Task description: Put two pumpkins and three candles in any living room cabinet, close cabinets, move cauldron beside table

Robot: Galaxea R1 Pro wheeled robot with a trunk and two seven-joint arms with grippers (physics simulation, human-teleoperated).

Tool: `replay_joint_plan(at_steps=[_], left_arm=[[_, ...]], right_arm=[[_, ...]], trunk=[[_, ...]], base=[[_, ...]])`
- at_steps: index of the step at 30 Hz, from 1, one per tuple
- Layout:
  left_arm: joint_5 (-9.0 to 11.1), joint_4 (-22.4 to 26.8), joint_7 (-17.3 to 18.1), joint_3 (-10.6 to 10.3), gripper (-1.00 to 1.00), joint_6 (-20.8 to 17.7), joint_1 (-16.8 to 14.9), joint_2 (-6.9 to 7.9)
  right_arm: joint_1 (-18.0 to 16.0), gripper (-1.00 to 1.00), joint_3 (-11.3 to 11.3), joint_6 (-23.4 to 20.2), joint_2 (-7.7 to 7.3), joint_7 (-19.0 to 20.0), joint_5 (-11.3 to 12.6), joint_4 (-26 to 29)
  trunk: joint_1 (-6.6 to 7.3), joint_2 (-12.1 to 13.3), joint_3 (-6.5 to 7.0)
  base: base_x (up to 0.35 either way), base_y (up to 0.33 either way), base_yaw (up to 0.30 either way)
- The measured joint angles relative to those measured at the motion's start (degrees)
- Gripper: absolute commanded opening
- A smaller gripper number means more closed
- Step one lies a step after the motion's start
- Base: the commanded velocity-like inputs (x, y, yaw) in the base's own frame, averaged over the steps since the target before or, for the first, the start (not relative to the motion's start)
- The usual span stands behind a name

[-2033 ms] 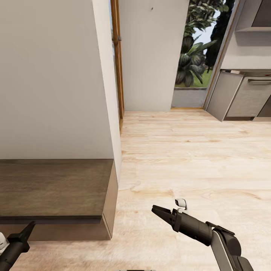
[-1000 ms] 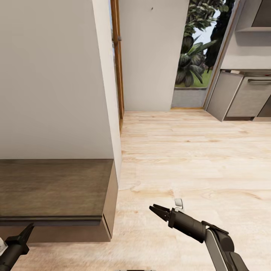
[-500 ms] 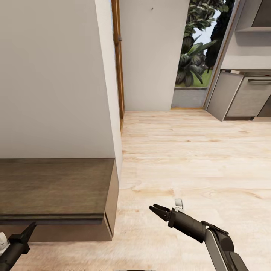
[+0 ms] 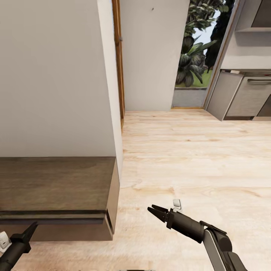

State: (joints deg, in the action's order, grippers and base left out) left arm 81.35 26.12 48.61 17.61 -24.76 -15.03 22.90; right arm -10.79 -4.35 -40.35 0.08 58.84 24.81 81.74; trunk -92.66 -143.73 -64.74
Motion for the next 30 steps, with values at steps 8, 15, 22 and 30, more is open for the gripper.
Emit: replay_joint_plan(at_steps=[8, 15, 22, 30], left_arm=[[-1.1, 0.8, 0.0, -1.0, -1.00, 0.0, 0.1, -0.07], [-1.3, 1.0, 0.0, -1.1, -1.00, 0.0, 0.1, -0.16], [-1.3, 1.0, 0.0, -1.2, -1.00, 0.0, 0.0, -0.16], [-1.2, 1.0, 0.0, -1.1, -1.00, 0.1, 0.0, -0.21]], right_arm=[[0.0, 1.00, 0.0, 0.0, 0.00, 0.0, 0.0, 0.0], [0.0, 1.00, 0.1, 0.0, 0.00, 0.0, 0.0, -0.1], [0.0, 1.00, 0.1, 0.1, 0.00, 0.0, 0.0, 0.0], [0.0, 1.00, 0.1, 0.1, 0.00, 0.0, 0.0, 0.0]], trunk=[[0.00, 0.0, 0.00], [0.00, 0.0, 0.00], [0.00, 0.0, 0.00], [0.00, 0.0, 0.00]], base=[[-0.088, 0.054, 0.000], [-0.051, 0.016, 0.000], [-0.114, 0.001, 0.000], [-0.044, 0.000, 0.000]])
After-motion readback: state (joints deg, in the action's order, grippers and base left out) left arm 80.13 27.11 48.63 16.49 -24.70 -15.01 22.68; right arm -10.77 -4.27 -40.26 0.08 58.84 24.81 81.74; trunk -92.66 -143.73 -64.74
